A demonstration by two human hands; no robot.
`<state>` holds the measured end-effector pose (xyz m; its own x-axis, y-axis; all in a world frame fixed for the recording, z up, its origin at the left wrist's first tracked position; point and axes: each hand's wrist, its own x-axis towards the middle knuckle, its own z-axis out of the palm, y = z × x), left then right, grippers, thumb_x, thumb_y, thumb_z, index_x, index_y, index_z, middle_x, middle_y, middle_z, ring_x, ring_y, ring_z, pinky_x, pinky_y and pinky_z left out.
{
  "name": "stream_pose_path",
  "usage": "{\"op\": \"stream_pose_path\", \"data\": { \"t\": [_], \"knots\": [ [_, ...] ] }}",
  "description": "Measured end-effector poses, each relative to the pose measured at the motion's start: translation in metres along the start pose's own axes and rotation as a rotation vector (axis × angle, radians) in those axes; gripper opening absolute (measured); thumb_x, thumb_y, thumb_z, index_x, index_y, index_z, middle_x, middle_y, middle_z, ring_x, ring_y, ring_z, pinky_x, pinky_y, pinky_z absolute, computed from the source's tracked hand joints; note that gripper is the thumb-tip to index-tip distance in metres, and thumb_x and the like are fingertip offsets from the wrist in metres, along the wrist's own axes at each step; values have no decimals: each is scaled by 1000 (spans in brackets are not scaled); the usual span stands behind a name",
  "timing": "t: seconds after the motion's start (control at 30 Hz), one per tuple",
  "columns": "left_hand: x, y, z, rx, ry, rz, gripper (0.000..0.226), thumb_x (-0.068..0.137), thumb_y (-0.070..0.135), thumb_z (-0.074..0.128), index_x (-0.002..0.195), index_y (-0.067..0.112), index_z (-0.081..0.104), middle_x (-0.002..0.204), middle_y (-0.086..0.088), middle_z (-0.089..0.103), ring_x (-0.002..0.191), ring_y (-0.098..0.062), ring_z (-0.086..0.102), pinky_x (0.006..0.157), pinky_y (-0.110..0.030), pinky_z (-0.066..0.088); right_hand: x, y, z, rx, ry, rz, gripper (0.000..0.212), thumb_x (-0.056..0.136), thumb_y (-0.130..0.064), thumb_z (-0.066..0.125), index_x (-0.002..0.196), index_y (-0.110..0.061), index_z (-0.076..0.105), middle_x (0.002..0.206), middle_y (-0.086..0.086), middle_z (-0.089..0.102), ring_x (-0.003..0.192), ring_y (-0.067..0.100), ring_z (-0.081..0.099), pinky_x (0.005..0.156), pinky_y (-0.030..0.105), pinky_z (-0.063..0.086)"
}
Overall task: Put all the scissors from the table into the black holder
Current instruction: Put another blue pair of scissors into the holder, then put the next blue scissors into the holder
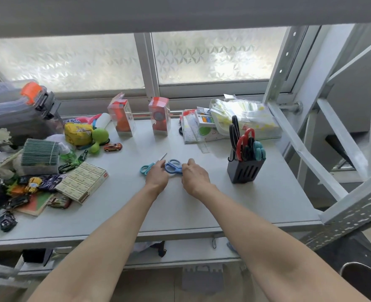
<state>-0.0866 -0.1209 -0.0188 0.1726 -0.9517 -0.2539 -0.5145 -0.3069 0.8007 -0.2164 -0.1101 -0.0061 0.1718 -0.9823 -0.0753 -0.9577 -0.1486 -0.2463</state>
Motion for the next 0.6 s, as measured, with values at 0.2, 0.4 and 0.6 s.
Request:
{"op": "stream_pose_path", "data": {
  "t": [0.2, 0.4, 0.6],
  "knots": [
    [-12, 6, 0, -213, -27, -43, 39, 94, 3, 49, 132, 0, 53, 109, -13, 60, 95, -24, 57, 86, -39, 53, -18, 6, 13, 48, 159, 15, 22, 94, -7, 46, 115, -8, 53, 114, 13, 53, 96, 34, 60, 66, 34, 36],
    [-50, 27, 3, -325, -111, 85, 25, 98, 13, 51, 118, 2, 62, 102, -11, 65, 89, -19, 61, 82, -35, 55, -51, 26, 15, 106, 393, -57, 15, 96, -16, 52, 110, -11, 58, 93, 7, 61, 67, 27, 60, 55, 30, 36],
    [-68, 52, 11, -303, -210, 203, 25, 100, 22, 51, 116, 10, 66, 100, -7, 67, 87, -17, 65, 77, -28, 56, -86, 55, 8, 275, 640, -79, 19, 90, -13, 61, 107, -16, 54, 80, 3, 60, 51, 14, 47, 48, 21, 32]
  ]
}}
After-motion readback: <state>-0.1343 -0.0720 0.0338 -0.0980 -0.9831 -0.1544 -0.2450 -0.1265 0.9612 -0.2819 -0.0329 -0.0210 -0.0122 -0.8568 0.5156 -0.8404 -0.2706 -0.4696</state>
